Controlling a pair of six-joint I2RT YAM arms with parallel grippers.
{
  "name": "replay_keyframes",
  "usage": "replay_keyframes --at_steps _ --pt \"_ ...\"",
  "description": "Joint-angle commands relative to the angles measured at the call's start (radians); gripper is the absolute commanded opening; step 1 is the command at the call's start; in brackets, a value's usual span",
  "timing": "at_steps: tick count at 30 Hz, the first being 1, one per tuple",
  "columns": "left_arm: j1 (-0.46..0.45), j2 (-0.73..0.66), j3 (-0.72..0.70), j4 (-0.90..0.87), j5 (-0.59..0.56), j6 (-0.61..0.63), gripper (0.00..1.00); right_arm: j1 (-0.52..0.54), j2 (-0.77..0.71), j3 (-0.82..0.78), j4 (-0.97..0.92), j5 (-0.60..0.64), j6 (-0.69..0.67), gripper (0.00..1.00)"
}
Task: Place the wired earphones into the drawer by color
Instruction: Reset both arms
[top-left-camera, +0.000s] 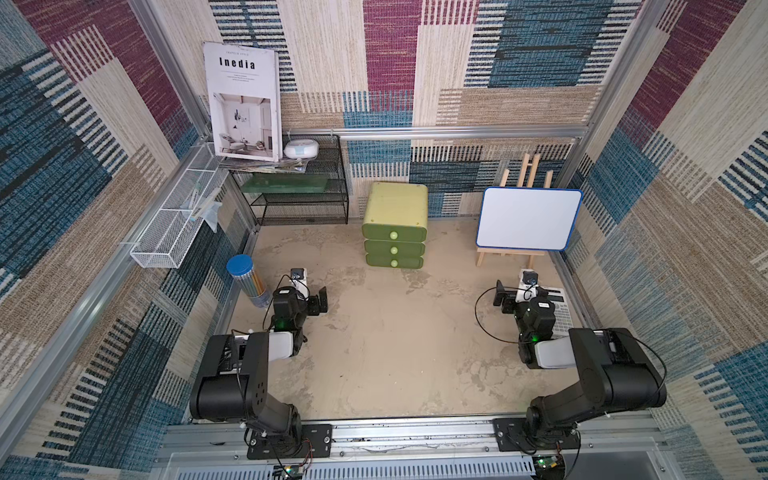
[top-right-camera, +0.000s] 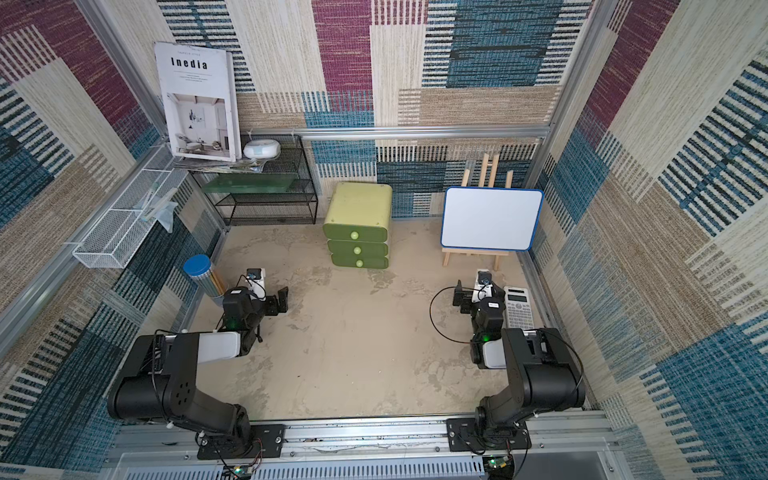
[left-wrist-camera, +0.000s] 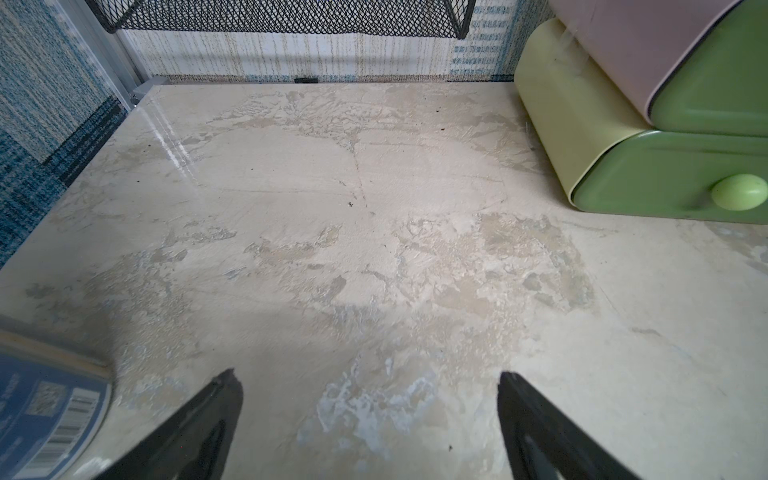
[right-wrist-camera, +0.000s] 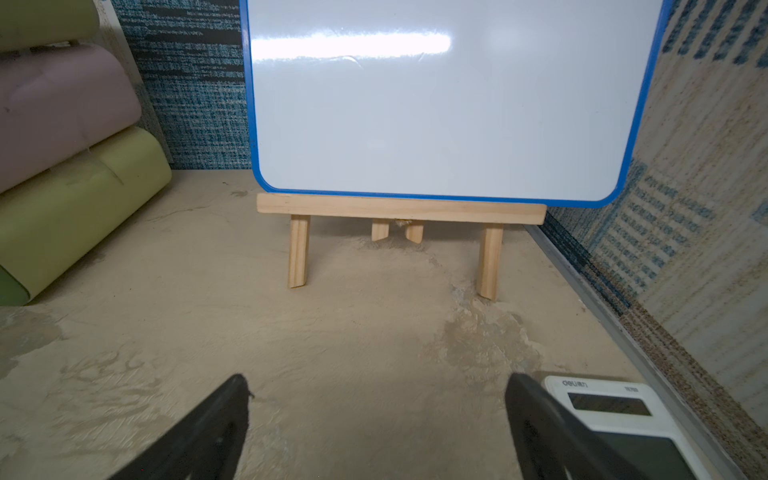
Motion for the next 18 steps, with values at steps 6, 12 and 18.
replay_keyframes --at_steps 6,12,18 --pt "0.001 -0.002 0.002 0.017 0.000 -0.008 1.00 0.002 -0.003 0.003 0.030 -0.004 0.007 0.99" --pt "0.001 -0.002 0.002 0.017 0.000 -0.008 0.99 0.000 0.000 0.005 0.026 -0.004 0.007 0.99" --pt "0.000 -0.003 0.002 0.017 0.000 -0.008 0.99 -0.027 -0.004 0.014 0.004 -0.073 0.010 0.99"
